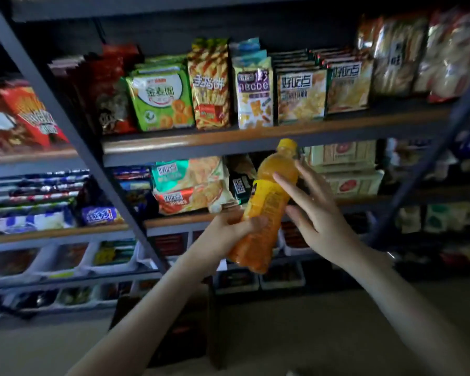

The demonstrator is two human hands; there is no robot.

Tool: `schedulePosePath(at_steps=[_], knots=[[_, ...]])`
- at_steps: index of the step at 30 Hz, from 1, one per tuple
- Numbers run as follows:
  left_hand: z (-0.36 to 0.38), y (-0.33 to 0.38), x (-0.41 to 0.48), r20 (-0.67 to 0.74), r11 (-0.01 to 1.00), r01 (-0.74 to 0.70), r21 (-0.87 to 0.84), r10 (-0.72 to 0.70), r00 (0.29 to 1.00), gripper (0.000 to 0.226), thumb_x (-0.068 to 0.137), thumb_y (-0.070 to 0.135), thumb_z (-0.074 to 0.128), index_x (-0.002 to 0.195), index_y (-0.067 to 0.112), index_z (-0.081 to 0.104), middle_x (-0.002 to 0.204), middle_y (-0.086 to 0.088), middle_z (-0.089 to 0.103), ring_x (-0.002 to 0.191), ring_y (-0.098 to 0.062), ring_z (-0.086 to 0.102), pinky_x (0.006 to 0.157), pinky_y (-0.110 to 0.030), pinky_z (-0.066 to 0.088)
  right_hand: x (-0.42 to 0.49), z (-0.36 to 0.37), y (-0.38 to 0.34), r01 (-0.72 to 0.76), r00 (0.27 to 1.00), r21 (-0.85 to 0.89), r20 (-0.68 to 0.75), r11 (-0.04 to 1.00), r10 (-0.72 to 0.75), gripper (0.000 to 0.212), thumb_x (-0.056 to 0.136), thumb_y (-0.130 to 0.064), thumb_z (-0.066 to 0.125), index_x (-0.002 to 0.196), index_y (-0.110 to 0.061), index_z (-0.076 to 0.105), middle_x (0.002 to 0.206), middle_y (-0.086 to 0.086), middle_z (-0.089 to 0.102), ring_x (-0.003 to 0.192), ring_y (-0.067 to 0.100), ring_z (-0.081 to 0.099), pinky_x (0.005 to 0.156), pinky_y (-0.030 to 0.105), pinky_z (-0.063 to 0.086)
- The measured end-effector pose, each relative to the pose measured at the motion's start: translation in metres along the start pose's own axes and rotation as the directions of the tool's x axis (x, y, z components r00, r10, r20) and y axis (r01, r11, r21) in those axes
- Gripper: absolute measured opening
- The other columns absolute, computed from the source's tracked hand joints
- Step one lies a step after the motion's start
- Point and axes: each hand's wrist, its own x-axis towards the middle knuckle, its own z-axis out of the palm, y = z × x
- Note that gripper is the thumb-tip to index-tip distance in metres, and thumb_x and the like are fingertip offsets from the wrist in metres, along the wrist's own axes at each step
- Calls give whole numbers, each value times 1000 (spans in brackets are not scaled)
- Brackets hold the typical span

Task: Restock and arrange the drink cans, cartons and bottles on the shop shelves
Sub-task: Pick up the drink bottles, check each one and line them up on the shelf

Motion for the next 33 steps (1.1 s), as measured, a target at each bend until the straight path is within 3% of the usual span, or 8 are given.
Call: schedulePosePath(at_steps=[4, 10, 15, 17, 19, 23, 27, 33], knots=[[-4, -2, -14, 106, 997, 8, -83, 1, 994, 25, 73, 35, 68, 96, 25, 64, 83, 7, 75, 78, -10, 72, 69, -23, 57, -8, 2, 0, 161, 985, -164, 80, 973, -150, 76, 87, -6, 64, 150, -22, 26, 158, 0, 14, 147, 30, 6, 112, 56, 23], [-6, 2, -17, 100, 998, 48, -48, -43, 994, 17, 85, 37, 65, 98, 28, 60, 85, 7, 74, 77, -9, 71, 73, -27, 57, 3, 16, -7, 396, 913, -142, 167, 907, -372, 58, 82, -10, 64, 137, -8, 45, 141, 11, 49, 139, 26, 33, 121, 46, 11], [-15, -2, -15, 72, 998, 56, -4, -55, 996, 72, 69, 80, 48, 106, 21, 65, 94, -9, 75, 86, -23, 72, 69, -28, 58, 3, 19, -15, -107, 992, 347, 102, 932, 76, 48, 76, -34, 74, 118, -42, 51, 122, -28, 49, 123, -15, 40, 103, 6, 29], [-15, -10, -16, -7, 998, -30, 62, 30, 1000, 60, 78, 76, 40, 103, 28, 66, 92, 5, 75, 90, -11, 71, 74, -20, 55, 5, 21, -18, -248, 968, 456, 78, 855, 239, 57, 73, -22, 83, 108, -50, 47, 111, -32, 51, 105, -23, 49, 85, -2, 35], [-11, -20, -19, -43, 978, -125, 166, 133, 990, 36, 89, 59, 44, 116, 39, 60, 103, 23, 69, 100, 8, 62, 79, -9, 48, 6, 24, -13, -345, 936, 530, 129, 775, 328, 56, 73, -15, 84, 104, -47, 51, 100, -28, 60, 92, -21, 55, 75, 0, 40], [-6, -46, -8, -18, 804, -275, 527, 334, 942, 75, 86, 45, 66, 149, 40, 26, 141, 13, 49, 128, 1, 45, 101, -17, 40, 8, 31, -9, -488, 849, 735, 274, 471, 452, 42, 67, -22, 81, 105, -28, 64, 98, -9, 74, 97, 5, 68, 79, 18, 52], [9, -63, 4, -12, 850, -260, 458, 299, 954, 102, 83, 34, 74, 143, 51, -6, 131, 14, 49, 112, -1, 56, 92, -13, 45, 6, 42, -5, -530, 790, 824, 395, 199, 469, 52, 64, -22, 87, 110, -17, 64, 104, 1, 74, 103, 24, 68, 86, 36, 54], [16, -81, 7, -190, 883, -301, 361, 386, 903, 75, 78, 40, 77, 131, 46, 25, 123, 12, 53, 103, -4, 62, 80, -27, 57, 6, 43, -1, -611, 758, 779, 525, 138, 388, 50, 68, -21, 84, 112, -17, 61, 106, 2, 73, 103, 22, 68, 85, 35, 54]])
